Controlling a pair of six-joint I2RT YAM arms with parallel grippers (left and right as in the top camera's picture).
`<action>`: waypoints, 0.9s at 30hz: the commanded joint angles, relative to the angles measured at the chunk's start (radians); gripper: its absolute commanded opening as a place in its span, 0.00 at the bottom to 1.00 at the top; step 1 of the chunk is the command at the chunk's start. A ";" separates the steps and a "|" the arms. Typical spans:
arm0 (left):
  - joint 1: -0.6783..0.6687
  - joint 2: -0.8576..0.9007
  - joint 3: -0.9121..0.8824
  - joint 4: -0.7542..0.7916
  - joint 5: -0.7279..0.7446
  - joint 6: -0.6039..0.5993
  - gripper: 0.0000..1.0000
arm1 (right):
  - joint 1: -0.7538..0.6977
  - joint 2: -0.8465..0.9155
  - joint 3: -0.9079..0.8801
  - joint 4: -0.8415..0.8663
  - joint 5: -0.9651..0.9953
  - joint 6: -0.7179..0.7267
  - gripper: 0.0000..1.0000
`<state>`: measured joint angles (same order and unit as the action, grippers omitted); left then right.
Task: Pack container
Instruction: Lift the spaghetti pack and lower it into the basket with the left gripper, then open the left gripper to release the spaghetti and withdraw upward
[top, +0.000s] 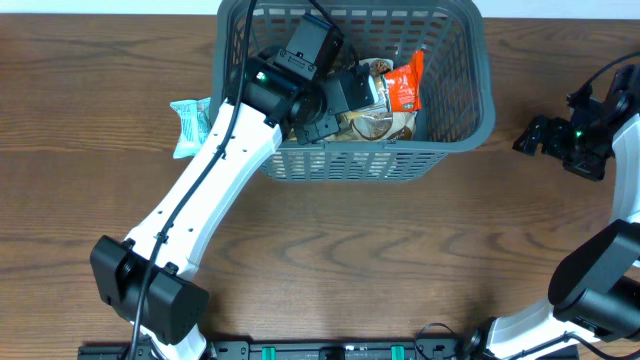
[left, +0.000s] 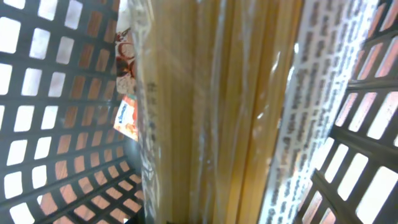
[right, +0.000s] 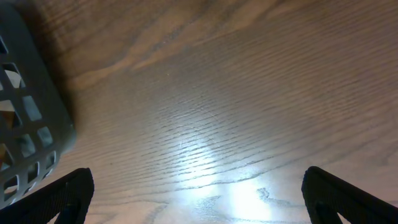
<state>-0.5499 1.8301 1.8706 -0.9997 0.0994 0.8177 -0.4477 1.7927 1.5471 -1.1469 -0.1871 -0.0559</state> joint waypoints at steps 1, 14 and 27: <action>-0.002 -0.008 0.034 -0.013 0.028 0.027 0.06 | -0.003 0.003 -0.005 -0.001 -0.009 -0.013 0.99; 0.005 -0.008 0.034 0.072 -0.101 0.058 0.06 | -0.003 0.003 -0.005 -0.001 -0.008 -0.013 0.99; 0.075 -0.008 0.034 0.116 -0.100 0.014 0.06 | -0.003 0.003 -0.005 -0.002 -0.008 -0.013 0.99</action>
<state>-0.4927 1.8431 1.8709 -0.9138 0.0151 0.8619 -0.4477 1.7927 1.5471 -1.1469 -0.1871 -0.0559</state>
